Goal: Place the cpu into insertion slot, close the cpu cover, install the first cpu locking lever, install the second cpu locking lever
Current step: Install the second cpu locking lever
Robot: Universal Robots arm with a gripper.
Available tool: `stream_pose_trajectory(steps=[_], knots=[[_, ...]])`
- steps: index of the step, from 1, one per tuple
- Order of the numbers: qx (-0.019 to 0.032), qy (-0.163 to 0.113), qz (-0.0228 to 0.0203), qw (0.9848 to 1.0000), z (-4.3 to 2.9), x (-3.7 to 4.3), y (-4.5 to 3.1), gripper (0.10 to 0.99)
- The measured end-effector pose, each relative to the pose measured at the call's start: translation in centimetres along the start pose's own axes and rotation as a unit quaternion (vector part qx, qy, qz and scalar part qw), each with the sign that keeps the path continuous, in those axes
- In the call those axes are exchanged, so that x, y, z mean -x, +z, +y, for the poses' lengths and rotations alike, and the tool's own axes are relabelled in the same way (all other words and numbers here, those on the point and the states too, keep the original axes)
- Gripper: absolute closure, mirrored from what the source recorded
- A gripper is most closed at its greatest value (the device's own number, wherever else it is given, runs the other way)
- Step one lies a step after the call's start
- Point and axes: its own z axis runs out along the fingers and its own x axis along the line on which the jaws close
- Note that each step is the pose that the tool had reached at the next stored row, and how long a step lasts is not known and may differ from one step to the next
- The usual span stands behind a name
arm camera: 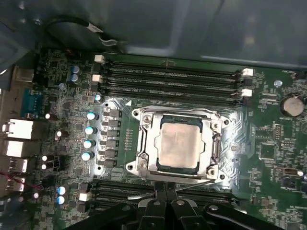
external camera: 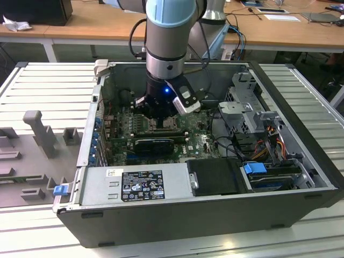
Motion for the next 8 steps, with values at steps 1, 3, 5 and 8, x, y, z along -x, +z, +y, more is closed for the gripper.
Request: stream_pose_trajectory(steps=[1,3,5,8], knots=[[0.0003,0.0,0.0,1.0,-0.03,-0.06,0.43,0.98],[0.0005,0.0,0.0,1.0,-0.06,-0.14,0.79,0.98],[0.0021,0.0,-0.0001,1.0,-0.08,-0.36,1.36,0.98],[0.0167,-0.001,-0.0015,0.9999,-0.27,-0.89,1.47,0.98]])
